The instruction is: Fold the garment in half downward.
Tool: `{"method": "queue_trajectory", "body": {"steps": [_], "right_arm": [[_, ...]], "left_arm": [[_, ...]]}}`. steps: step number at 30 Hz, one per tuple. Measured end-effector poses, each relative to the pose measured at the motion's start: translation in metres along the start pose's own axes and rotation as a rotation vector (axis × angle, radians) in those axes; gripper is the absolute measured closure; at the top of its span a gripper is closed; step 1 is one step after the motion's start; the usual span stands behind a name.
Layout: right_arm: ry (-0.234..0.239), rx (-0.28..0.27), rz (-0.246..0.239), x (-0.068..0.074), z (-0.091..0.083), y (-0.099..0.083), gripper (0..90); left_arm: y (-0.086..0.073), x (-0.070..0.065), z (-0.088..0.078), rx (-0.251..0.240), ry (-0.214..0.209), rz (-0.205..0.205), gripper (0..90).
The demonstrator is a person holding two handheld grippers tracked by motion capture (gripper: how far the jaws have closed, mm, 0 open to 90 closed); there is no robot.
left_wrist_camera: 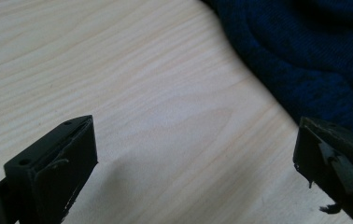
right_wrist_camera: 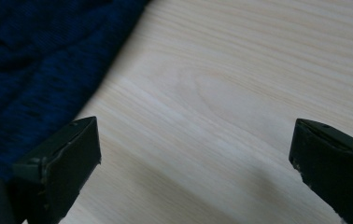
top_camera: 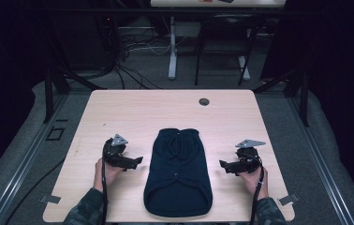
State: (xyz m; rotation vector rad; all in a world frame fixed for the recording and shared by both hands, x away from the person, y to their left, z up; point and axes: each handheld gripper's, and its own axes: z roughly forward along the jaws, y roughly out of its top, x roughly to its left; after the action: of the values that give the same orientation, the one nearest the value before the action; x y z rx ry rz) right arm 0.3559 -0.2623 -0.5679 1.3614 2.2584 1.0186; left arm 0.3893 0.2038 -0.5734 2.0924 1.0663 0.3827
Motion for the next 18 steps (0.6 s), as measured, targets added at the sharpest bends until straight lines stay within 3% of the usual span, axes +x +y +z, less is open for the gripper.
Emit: {"method": "queue_trajectory", "body": {"steps": [6, 18], "right_arm": [[0.037, -0.006, -0.018, 0.009, -0.005, 0.017, 2.6], [0.090, 0.010, -0.054, 0.016, 0.006, 0.051, 2.7]], "left_arm": [[0.017, 0.002, -0.002, -0.014, -0.015, -0.002, 0.0], [0.054, 0.001, 0.012, -0.013, -0.058, -0.001, 0.0]]}}
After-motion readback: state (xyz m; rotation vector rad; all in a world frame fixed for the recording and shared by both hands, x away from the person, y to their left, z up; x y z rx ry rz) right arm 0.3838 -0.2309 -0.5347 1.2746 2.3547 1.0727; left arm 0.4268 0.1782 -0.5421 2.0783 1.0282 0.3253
